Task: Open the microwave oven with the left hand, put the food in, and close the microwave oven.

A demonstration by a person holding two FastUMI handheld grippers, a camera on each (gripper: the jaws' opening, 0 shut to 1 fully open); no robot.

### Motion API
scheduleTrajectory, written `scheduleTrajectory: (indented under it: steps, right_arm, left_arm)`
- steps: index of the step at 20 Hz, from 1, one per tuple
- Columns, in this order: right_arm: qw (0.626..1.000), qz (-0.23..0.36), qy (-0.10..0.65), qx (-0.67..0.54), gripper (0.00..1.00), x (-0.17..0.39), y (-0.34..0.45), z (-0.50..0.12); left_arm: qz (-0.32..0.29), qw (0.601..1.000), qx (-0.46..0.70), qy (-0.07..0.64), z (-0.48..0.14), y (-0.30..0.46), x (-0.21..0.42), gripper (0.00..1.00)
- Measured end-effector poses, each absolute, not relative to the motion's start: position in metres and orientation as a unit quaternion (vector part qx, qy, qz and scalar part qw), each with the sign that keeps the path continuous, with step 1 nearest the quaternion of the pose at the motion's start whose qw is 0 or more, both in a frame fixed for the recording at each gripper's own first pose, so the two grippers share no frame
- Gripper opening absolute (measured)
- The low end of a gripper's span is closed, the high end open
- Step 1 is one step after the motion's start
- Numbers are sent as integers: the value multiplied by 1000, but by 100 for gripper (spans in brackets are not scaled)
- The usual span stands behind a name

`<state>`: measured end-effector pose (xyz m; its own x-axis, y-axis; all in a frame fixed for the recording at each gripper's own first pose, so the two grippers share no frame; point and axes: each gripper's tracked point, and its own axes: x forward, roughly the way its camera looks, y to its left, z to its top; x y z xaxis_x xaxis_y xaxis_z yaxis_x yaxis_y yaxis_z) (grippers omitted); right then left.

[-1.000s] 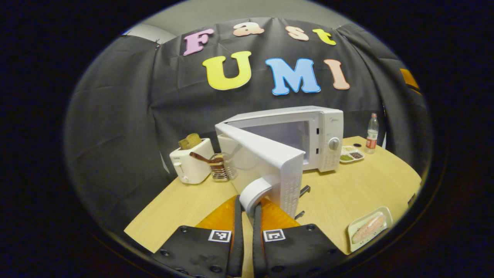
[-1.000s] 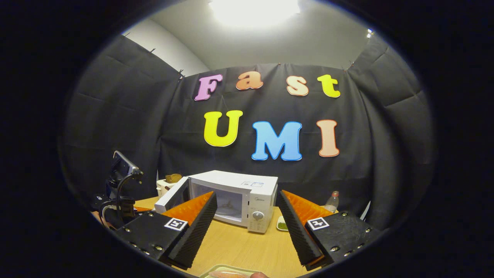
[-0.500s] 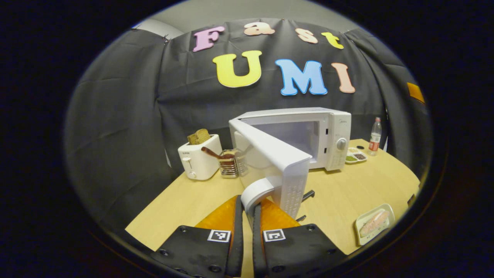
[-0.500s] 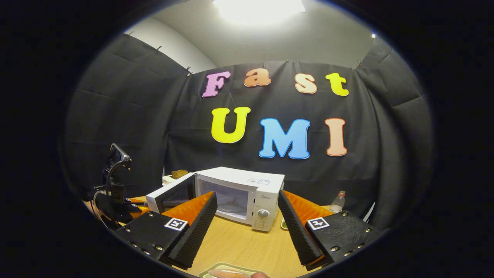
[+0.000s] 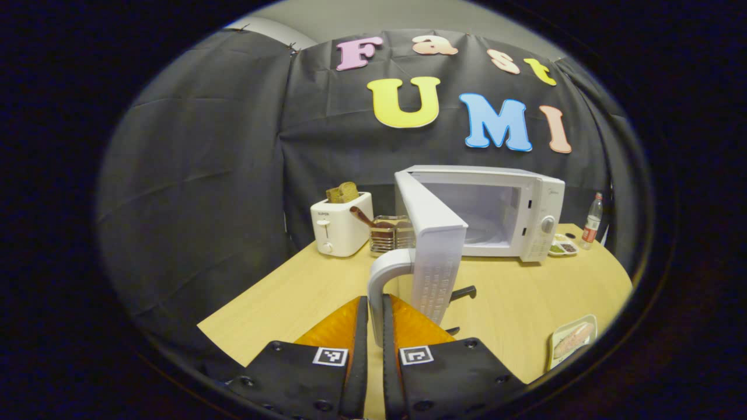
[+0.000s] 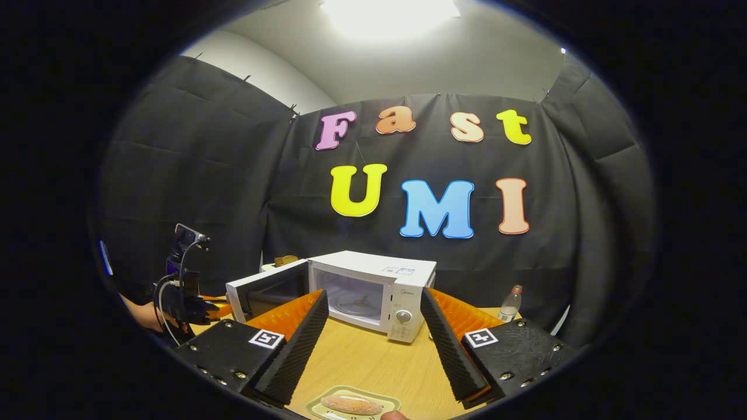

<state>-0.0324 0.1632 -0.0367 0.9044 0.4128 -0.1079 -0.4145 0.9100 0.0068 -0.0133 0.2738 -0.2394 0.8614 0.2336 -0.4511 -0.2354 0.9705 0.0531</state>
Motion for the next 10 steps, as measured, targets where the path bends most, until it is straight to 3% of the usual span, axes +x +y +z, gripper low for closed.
scheduleTrajectory:
  steps: [8,10]
  right_arm:
    - [965,239,106,-35,97,-26,222,-64]
    - [956,256,140,-45,97,-22,233,-87]
  left_arm:
    - [82,978,-20,193,-204,312,-24,19]
    - [69,982,-30,173,-190,319,-31,33]
